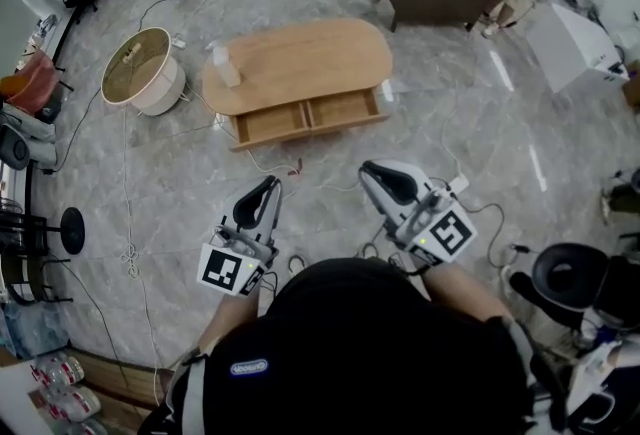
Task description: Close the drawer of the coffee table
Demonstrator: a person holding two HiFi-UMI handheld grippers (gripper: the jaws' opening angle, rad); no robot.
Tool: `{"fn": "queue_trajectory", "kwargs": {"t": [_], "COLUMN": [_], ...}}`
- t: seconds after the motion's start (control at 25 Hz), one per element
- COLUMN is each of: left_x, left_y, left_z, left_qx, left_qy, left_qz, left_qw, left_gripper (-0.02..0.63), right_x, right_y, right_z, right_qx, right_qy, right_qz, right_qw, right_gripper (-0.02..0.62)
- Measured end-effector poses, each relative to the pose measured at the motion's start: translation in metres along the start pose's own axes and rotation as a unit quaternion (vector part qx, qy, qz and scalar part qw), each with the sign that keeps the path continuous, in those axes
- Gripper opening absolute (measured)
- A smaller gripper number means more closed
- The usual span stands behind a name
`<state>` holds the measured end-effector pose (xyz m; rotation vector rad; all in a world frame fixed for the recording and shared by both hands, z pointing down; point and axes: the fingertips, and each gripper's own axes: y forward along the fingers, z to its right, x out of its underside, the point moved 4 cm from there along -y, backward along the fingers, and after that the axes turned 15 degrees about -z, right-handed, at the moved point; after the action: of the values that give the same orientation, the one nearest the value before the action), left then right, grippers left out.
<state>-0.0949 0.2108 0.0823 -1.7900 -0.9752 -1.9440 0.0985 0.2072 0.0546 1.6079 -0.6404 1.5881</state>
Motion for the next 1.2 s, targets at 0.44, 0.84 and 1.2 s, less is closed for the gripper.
{"fn": "queue_trajectory", "kwargs": {"t": [0.44, 0.84, 1.2], "left_x": [0.0, 0.001, 0.002], "left_y": [0.002, -0.007, -0.011], "left_z": [0.001, -0.009, -0.015], "left_qx": [0.004, -0.042, -0.055], "left_qy": [-0.006, 0.0, 0.0], "left_qz": [-0.002, 0.025, 0.027], "left_qw": [1.0, 0.9988, 0.9981], "left_gripper": [0.098, 0.258, 0.262], "right_x": [-0.001, 0.006, 0.007], "right_y": [0.007, 0.004, 0.001], "right_z": [-0.005, 0.002, 0.011], "right_qx": [-0.019, 0.007, 0.029], "right_qy": [0.0, -0.015, -0.013], "right_qz": [0.0, 0.012, 0.011], "right_qw": [1.0, 1.0, 0.999], "right_gripper": [0.137, 0.235, 0.239]}}
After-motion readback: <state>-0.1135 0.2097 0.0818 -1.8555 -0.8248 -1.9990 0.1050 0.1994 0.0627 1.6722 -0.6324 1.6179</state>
